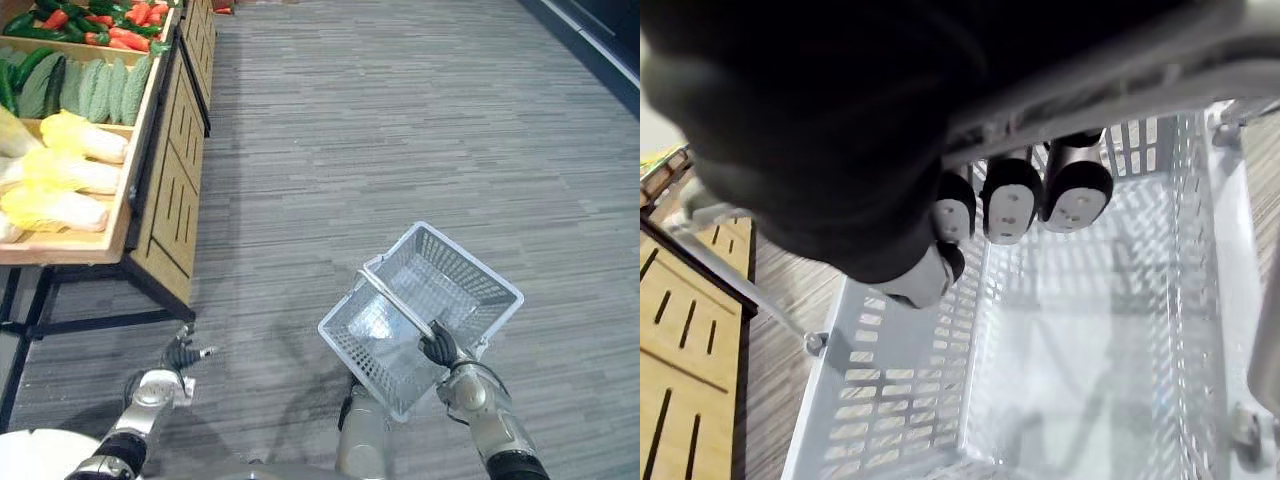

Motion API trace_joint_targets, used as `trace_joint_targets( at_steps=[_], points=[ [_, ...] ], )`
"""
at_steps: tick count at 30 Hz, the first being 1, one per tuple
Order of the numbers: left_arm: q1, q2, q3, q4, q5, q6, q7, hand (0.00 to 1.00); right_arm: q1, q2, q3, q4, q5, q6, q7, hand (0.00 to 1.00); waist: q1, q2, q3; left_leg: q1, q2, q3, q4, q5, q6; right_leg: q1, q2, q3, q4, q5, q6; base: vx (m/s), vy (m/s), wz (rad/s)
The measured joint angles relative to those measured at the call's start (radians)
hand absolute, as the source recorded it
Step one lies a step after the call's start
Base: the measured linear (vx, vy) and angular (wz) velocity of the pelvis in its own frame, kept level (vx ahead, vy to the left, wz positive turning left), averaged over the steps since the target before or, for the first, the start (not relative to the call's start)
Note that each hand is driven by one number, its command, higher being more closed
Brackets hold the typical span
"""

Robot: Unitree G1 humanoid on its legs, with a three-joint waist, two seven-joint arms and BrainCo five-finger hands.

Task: Pick vegetable in the basket

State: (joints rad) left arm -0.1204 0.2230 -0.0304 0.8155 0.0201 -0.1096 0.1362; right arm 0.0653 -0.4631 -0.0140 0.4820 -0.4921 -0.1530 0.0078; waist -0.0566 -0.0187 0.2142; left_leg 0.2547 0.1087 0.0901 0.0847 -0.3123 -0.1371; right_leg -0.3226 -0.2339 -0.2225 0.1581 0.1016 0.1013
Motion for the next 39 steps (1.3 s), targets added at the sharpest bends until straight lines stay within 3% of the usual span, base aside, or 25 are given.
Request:
trace_joint_targets(
  at_steps=[1,2,4,6,8,10,12,14,17,18,19,20,21,22,23,26,29,30,31,33,34,35,36,37,39],
  points=[
    [0.006,-0.025,0.0,-0.015,-0.001,-0.001,0.009,0.0,-0.007,0.004,-0.021,0.007,0.0,0.009,-0.003,1.0,-0.008,0.041,-0.01,-0.036,0.072,-0.019,0.083,-0.005,-0.018,-0.024,0.045,-0.038,0.081,-0.021,-0.026,0.47,-0.454,0.15],
    [0.008,-0.033,-0.003,-0.018,-0.001,-0.003,0.009,0.0,-0.011,0.004,-0.019,0.007,0.001,0.011,-0.002,1.0,-0.005,0.051,-0.01,-0.065,0.098,-0.026,0.138,0.007,-0.034,-0.022,0.064,-0.051,0.094,-0.046,-0.038,0.56,-0.545,0.01],
    [0.018,-0.055,-0.003,-0.014,-0.005,-0.003,0.008,0.0,-0.014,0.019,-0.015,0.006,0.001,0.012,0.0,1.0,0.003,0.06,-0.013,-0.144,0.148,-0.05,0.324,0.093,-0.037,0.002,0.109,-0.079,0.128,-0.1,-0.068,0.44,-0.396,0.01],
    [0.055,-0.072,-0.004,-0.01,-0.007,0.002,0.004,0.0,0.002,0.016,-0.003,0.006,0.002,0.018,-0.001,1.0,0.007,0.055,-0.011,-0.266,0.201,-0.064,0.611,0.325,-0.013,0.104,0.136,-0.111,0.11,-0.152,-0.1,0.5,-0.358,0.15],
    [0.066,-0.071,0.0,0.031,-0.007,0.001,0.002,0.0,0.011,0.005,0.011,0.008,0.003,0.022,-0.002,1.0,0.018,0.05,-0.008,-0.345,0.229,-0.016,0.787,0.295,0.006,0.181,0.151,-0.116,0.068,-0.168,-0.107,0.44,-0.3,0.1],
    [0.089,-0.07,0.025,0.112,-0.007,0.005,0.003,0.0,0.031,0.005,0.012,0.007,0.016,0.022,-0.005,1.0,0.038,0.033,0.002,-0.449,0.227,0.058,0.89,0.219,0.057,0.315,0.158,-0.138,-0.03,-0.184,-0.108,0.43,-0.27,0.21],
    [0.122,-0.07,0.052,0.15,-0.007,0.008,0.003,0.0,0.04,0.006,0.001,0.007,0.032,0.024,-0.01,1.0,0.041,0.036,0.0,-0.542,0.213,0.108,0.86,0.193,0.058,0.377,0.161,-0.172,-0.076,-0.191,-0.104,0.29,-0.134,0.39],
    [0.16,-0.07,0.086,0.176,-0.005,0.012,0.002,0.0,0.042,0.012,-0.019,0.007,0.039,0.023,-0.015,1.0,0.068,0.038,0.0,-0.602,0.185,0.185,0.736,0.185,0.054,0.412,0.158,-0.195,-0.11,-0.19,-0.1,0.28,-0.042,0.25],
    [0.216,-0.08,0.138,0.223,0.009,0.017,-0.012,0.0,0.044,0.011,-0.051,0.009,0.039,0.023,-0.023,1.0,0.09,0.049,-0.007,-0.611,0.057,0.223,0.303,0.234,0.048,0.464,0.147,-0.23,-0.143,-0.209,-0.059,0.32,0.058,0.31],
    [0.246,-0.085,0.156,0.238,0.031,0.025,-0.019,0.0,0.031,0.011,-0.057,0.018,0.039,0.023,-0.027,1.0,0.099,0.063,-0.014,-0.591,0.011,0.196,0.103,0.298,0.044,0.48,0.15,-0.232,-0.146,-0.224,-0.038,0.36,0.172,-0.01],
    [0.275,-0.09,0.177,0.262,0.043,0.028,-0.025,0.0,0.015,0.011,-0.053,0.037,0.037,0.022,-0.028,1.0,0.12,0.082,-0.023,-0.576,0.002,0.142,-0.026,0.327,0.039,0.494,0.164,-0.208,-0.147,-0.251,-0.021,0.37,0.198,-0.21],
    [0.289,-0.094,0.192,0.262,0.044,0.03,-0.026,0.0,0.006,0.012,-0.048,0.044,0.037,0.022,-0.028,1.0,0.13,0.092,-0.028,-0.579,0.009,0.123,-0.036,0.354,0.045,0.506,0.17,-0.196,-0.147,-0.274,-0.005,0.45,0.241,-0.3],
    [0.307,-0.099,0.219,0.278,0.044,0.033,-0.026,0.0,-0.006,0.021,-0.025,0.064,0.037,0.022,-0.035,1.0,0.144,0.088,-0.029,-0.573,-0.003,0.118,0.003,0.416,0.082,0.526,0.161,-0.178,-0.146,-0.293,0.002,0.3,0.159,-0.14],
    [0.31,-0.1,0.228,0.282,0.044,0.033,-0.026,0.0,-0.012,0.022,-0.004,0.069,0.037,0.022,-0.036,1.0,0.149,0.074,-0.025,-0.574,-0.015,0.119,0.024,0.416,0.085,0.534,0.149,-0.169,-0.145,-0.295,-0.001,0.42,0.207,0.08],
    [0.314,-0.105,0.236,0.288,0.044,0.033,-0.03,0.0,-0.039,0.025,0.039,0.069,0.037,0.017,-0.036,1.0,0.153,0.052,-0.021,-0.587,-0.035,0.136,0.082,0.382,0.134,0.544,0.121,-0.145,-0.137,-0.291,0.004,0.34,0.159,0.14],
    [0.313,-0.104,0.244,0.288,0.048,0.033,-0.035,0.0,-0.083,0.039,0.093,0.072,0.028,0.011,-0.026,1.0,0.161,0.024,-0.024,-0.568,-0.067,0.164,0.14,0.333,0.194,0.564,0.079,-0.104,-0.108,-0.261,0.048,0.31,0.124,0.0],
    [0.309,-0.107,0.241,0.283,0.061,0.032,-0.035,0.0,-0.094,0.072,0.108,0.083,0.028,0.0,-0.021,1.0,0.17,0.004,-0.025,-0.495,-0.09,0.174,0.097,0.29,0.194,0.461,0.014,-0.062,0.184,-0.252,0.065,0.3,0.15,-0.09],
    [0.317,-0.096,0.226,0.277,0.061,0.033,-0.034,0.0,-0.086,0.106,0.11,0.095,0.027,0.001,-0.021,1.0,0.167,-0.016,-0.035,-0.435,-0.113,0.175,0.044,0.284,0.2,0.345,-0.038,-0.013,0.446,-0.173,0.093,0.33,0.185,0.07],
    [0.322,-0.088,0.215,0.269,0.061,0.033,-0.034,0.0,-0.079,0.126,0.112,0.109,0.022,0.001,-0.021,1.0,0.164,-0.032,-0.04,-0.394,-0.125,0.17,0.014,0.28,0.206,0.288,-0.054,0.031,0.568,-0.075,0.109,0.31,0.149,0.14],
    [0.324,-0.073,0.194,0.238,0.06,0.033,-0.035,0.0,-0.073,0.154,0.113,0.137,0.02,0.001,-0.021,1.0,0.148,-0.057,-0.04,-0.324,-0.14,0.127,-0.016,0.258,0.228,0.21,-0.04,0.106,0.766,0.053,0.129,0.4,0.101,0.48],
    [0.312,-0.066,0.181,0.213,0.06,0.034,-0.032,0.0,-0.072,0.163,0.106,0.157,0.02,0.003,-0.024,1.0,0.14,-0.063,-0.036,-0.279,-0.145,0.083,-0.011,0.238,0.249,0.138,0.001,0.139,0.904,-0.039,0.09,0.48,0.076,0.75],
    [0.309,-0.066,0.178,0.201,0.06,0.034,-0.03,0.0,-0.068,0.162,0.097,0.162,0.02,0.005,-0.024,1.0,0.137,-0.065,-0.039,-0.259,-0.145,0.059,-0.01,0.229,0.254,0.118,0.016,0.137,0.931,-0.077,0.077,0.39,0.033,0.9],
    [0.305,-0.063,0.166,0.176,0.059,0.032,-0.029,0.0,-0.06,0.162,0.077,0.164,0.021,0.014,-0.029,1.0,0.126,-0.049,-0.031,-0.232,-0.146,0.017,-0.008,0.216,0.258,0.094,0.03,0.113,0.939,-0.131,0.054,0.39,-0.023,1.45],
    [0.295,-0.062,0.143,0.141,0.059,0.028,-0.024,0.0,-0.057,0.159,0.022,0.177,0.025,0.024,-0.045,1.0,0.092,-0.047,-0.029,-0.203,-0.151,-0.057,0.014,0.199,0.251,0.077,0.026,0.043,0.859,-0.204,0.019,0.39,-0.04,1.61],
    [0.273,-0.063,0.132,0.124,0.059,0.024,-0.024,0.0,-0.056,0.152,-0.05,0.209,0.038,0.024,-0.055,1.0,0.084,-0.034,-0.027,-0.19,-0.155,-0.135,0.049,0.165,0.246,0.06,0.029,0.017,0.682,-0.239,-0.005,0.42,-0.093,1.53]
  ],
)
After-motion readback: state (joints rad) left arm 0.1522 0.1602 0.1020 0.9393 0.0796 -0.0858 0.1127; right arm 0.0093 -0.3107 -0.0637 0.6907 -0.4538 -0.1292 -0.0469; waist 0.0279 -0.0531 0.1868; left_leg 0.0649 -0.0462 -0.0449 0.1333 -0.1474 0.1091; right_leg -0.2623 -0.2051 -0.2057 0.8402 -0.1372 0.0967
